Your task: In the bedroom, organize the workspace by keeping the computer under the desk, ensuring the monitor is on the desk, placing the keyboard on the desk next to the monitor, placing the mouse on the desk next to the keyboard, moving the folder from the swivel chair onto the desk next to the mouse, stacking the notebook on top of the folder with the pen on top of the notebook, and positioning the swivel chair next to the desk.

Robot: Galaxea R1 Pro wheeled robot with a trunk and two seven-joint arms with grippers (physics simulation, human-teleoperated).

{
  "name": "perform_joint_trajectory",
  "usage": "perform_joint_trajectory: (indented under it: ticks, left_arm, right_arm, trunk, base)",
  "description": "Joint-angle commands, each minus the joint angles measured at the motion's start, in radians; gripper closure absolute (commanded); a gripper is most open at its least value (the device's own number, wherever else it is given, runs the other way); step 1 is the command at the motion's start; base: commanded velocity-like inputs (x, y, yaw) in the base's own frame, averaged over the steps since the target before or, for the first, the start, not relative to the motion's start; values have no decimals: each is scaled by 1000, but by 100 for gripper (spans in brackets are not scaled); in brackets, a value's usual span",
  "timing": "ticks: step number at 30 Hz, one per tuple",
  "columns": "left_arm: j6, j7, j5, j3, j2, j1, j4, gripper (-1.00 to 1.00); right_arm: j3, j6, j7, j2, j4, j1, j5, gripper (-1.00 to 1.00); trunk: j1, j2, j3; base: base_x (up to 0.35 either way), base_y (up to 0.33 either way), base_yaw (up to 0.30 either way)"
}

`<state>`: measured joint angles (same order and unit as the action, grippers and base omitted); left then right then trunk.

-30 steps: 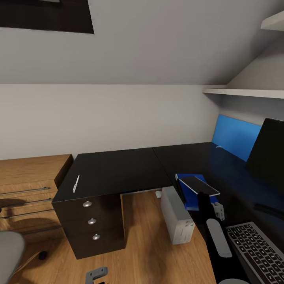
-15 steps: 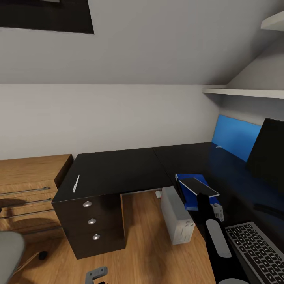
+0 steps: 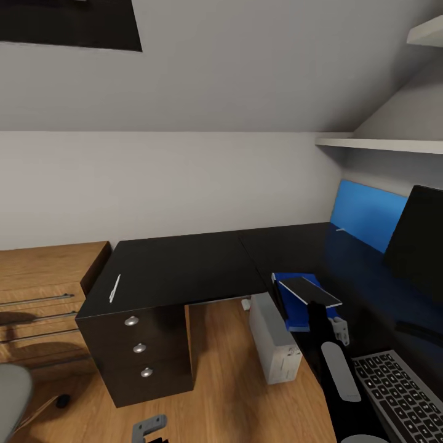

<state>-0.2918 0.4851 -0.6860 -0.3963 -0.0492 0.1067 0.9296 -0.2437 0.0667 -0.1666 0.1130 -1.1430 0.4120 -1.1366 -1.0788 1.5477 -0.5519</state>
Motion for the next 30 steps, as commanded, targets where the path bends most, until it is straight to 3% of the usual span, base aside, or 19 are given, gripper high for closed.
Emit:
perform_joint_trajectory:
  ticks: [1, 30]
  left_arm:
    - [1, 9, -7, -5, -1, 1, -1, -100]
    - [6, 9, -7, -6, -1, 1, -8, -100]
  right_arm:
    - [0, 4, -2, 1, -1, 1, -11, 100]
    - [0, 4, -2, 0, -1, 1, -11, 100]
  trunk:
    - [0, 1, -1]
    - [0, 1, -1]
  base:
    - [10, -9, 0]
    - [25, -25, 0]
